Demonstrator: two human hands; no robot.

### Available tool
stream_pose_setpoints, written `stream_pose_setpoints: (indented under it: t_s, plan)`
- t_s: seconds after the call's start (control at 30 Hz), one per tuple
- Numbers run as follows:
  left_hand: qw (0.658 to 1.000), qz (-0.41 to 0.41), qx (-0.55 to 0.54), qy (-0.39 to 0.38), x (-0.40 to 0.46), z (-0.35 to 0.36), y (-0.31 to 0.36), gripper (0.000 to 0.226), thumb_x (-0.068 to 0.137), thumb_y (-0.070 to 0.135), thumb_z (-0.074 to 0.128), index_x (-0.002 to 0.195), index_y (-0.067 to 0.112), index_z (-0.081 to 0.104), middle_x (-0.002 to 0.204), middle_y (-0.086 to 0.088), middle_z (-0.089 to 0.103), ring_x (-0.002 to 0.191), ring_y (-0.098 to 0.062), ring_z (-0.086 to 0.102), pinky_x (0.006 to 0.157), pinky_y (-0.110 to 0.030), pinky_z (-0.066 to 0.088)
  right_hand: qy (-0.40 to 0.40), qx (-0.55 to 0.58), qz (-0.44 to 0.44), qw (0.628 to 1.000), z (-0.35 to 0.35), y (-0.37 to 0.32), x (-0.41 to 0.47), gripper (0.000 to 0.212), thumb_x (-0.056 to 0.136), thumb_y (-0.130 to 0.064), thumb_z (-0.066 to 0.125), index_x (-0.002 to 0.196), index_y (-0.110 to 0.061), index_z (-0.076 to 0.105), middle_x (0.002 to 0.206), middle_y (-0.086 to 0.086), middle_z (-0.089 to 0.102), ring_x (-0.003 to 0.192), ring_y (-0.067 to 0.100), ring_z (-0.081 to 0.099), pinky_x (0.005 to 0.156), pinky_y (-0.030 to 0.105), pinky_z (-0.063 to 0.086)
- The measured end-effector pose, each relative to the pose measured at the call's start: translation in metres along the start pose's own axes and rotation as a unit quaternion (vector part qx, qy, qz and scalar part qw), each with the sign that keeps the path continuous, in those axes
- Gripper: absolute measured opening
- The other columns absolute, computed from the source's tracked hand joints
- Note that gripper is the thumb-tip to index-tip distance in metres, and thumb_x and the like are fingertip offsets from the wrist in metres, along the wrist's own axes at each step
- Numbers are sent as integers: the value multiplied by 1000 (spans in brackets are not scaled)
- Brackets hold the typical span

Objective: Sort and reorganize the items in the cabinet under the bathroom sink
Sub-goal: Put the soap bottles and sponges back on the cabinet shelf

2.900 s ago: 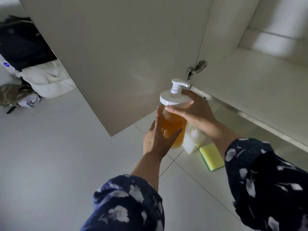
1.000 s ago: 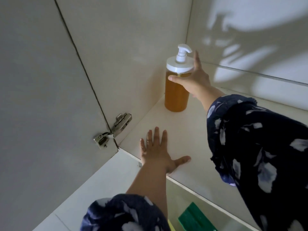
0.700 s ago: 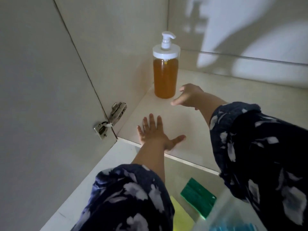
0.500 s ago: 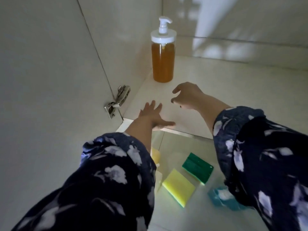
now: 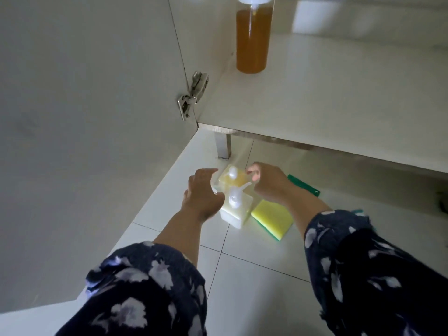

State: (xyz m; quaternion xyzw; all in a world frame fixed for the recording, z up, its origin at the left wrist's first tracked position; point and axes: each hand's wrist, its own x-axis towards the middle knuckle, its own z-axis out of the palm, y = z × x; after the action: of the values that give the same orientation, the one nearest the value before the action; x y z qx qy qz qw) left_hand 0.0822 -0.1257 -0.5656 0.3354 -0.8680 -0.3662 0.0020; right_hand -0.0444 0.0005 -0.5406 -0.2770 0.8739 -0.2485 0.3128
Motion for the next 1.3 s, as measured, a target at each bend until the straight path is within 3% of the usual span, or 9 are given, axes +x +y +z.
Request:
stream_pose_setpoints:
  t_s: [0.2,0.3,0.5,0.67,0.83,1.0,1.1,1.23,1.3]
  plan:
    - [996,-65,-24,50,-2,24,-33,70,88,10,55,149,21,22,150,2,28,138,-21,28,106,-36,32,-16,-38,8,999,27,39,0,45,87,0,46,127,-20,53,123,5,58,113,24,55,90,28,43]
    - [997,-63,-31,31,8,33,-47,70,89,19,61,148,25,25,150,2,30,135,-20,36,104,-32,34,20,-30,-7,999,29,46,18,42,91,-12,56,130,-24,52,123,6,59,106,22,59,86,28,47]
    - [996,-47,-72,38,26,53,-73,72,77,23,76,140,29,41,135,5,48,121,-19,51,99,-28,40,-5,17,-32,999,47,42,58,62,90,-17,62,143,-37,38,141,2,50,123,22,53,99,30,47]
    - [984,-58,-136,100,30,74,-84,61,72,36,76,126,40,48,111,13,61,101,-14,60,83,-32,51,7,88,-44,995,61,51,75,59,86,-2,63,140,-17,45,138,13,51,126,31,49,107,37,40]
    - [982,-43,-115,146,29,79,-83,48,73,35,77,115,39,53,93,18,63,83,-6,60,68,-27,50,39,114,-52,991,69,59,80,52,81,-13,69,131,-23,57,123,9,64,112,28,60,100,39,47]
    - [980,-42,-137,140,11,72,-79,41,76,20,74,106,42,56,78,24,57,61,11,51,52,-7,36,60,125,-48,989,63,68,67,55,81,-23,73,133,-26,56,121,2,66,109,21,61,96,31,50]
    - [980,-50,-129,145,-1,67,-76,45,78,18,72,117,36,57,77,25,53,66,4,50,55,-12,37,57,119,-43,990,52,79,54,66,72,-31,81,134,-29,55,125,-4,64,111,17,61,94,31,52]
    - [982,-35,-105,152,-13,50,-63,41,79,27,73,115,37,56,75,22,52,63,-4,45,55,-23,36,55,97,-49,993,28,88,28,73,71,-36,82,136,-35,50,128,2,62,93,10,64,70,19,52]
    - [982,-26,-105,155,-19,40,-56,37,78,32,74,111,33,56,77,19,51,69,-12,47,57,-24,36,66,86,-49,993,14,88,15,72,70,-39,82,134,-37,51,127,5,62,105,16,63,79,23,51]
